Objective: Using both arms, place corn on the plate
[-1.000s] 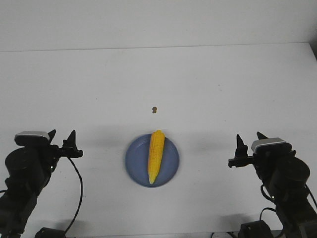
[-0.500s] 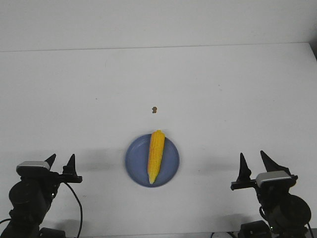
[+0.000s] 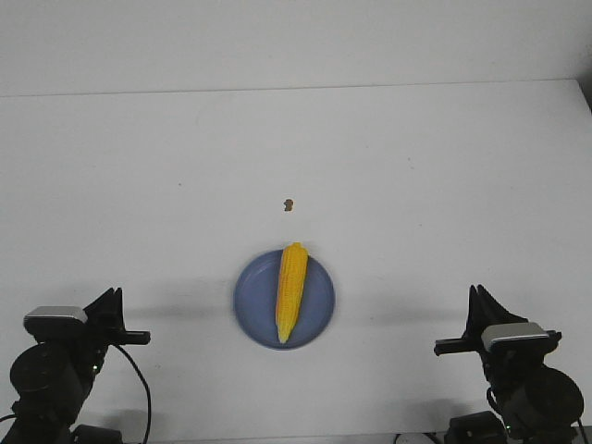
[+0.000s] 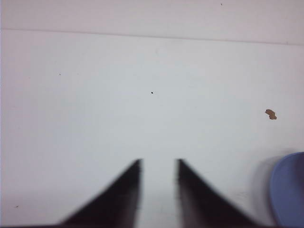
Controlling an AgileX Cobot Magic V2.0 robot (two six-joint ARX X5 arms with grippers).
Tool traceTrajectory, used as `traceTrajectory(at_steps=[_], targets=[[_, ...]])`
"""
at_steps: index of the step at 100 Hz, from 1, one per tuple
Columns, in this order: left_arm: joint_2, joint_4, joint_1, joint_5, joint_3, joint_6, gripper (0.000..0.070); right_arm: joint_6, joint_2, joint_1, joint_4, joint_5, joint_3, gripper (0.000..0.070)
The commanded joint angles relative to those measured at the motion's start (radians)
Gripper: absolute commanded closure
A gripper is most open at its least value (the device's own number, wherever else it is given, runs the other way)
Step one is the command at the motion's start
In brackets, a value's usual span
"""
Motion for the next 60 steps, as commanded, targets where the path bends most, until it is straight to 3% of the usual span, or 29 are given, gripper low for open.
traceTrajectory(at_steps=[1,60], targets=[[0.0,0.015,-0.002,0.0,0.008,-0.003,0.0692,0.006,0.0,0.001,0.009,0.003,0.007,0.0699],[0.0,0.015,-0.002,0.0,0.008,-0.002,0.0688,0.006,0.0,0.001,0.03,0.003,0.008,0.0699]])
